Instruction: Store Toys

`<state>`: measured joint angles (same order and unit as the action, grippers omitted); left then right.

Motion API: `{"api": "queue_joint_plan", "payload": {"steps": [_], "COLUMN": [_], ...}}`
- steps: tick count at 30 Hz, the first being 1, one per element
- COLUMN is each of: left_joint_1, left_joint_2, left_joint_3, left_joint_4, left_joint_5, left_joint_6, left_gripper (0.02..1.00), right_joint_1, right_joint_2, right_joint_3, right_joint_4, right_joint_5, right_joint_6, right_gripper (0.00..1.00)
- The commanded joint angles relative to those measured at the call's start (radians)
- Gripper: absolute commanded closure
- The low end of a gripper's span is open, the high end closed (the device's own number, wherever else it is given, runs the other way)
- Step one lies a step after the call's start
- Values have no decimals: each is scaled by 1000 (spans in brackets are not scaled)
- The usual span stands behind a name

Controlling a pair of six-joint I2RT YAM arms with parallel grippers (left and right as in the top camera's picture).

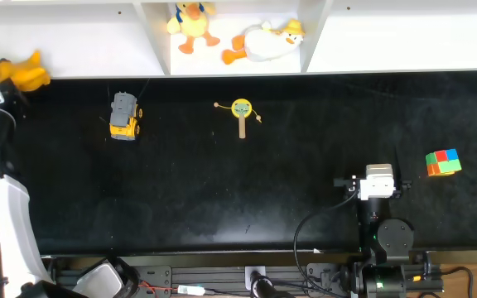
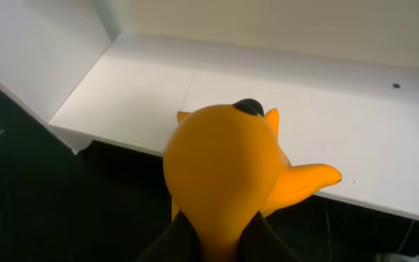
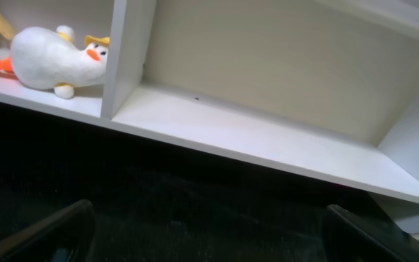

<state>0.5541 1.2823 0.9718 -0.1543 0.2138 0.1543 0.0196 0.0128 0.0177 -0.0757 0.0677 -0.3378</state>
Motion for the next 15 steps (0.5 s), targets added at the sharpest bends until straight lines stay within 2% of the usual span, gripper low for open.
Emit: {"api": "queue_joint_plan", "payload": {"steps": [1,6,15], "left_joint_1": [-10,-19,-74], "left_joint_2": [33,131,274], "left_joint_3": [53,174,368], "left_joint_4": [-9,-107,-254], "left_joint_5": [-38,-63,-124], "left_joint_6": [-29,-26,21], "left_gripper": [952,982,976], "right_joint_1": [-2,-2,-2], "right_joint_2": [-8,-8,-8], "right_joint_3": [-13,-13,-13], "right_joint_4": [4,4,4], "right_joint_5": [7,7,7], "right_joint_6": [1,1,1], "right_gripper": [5,5,5]}}
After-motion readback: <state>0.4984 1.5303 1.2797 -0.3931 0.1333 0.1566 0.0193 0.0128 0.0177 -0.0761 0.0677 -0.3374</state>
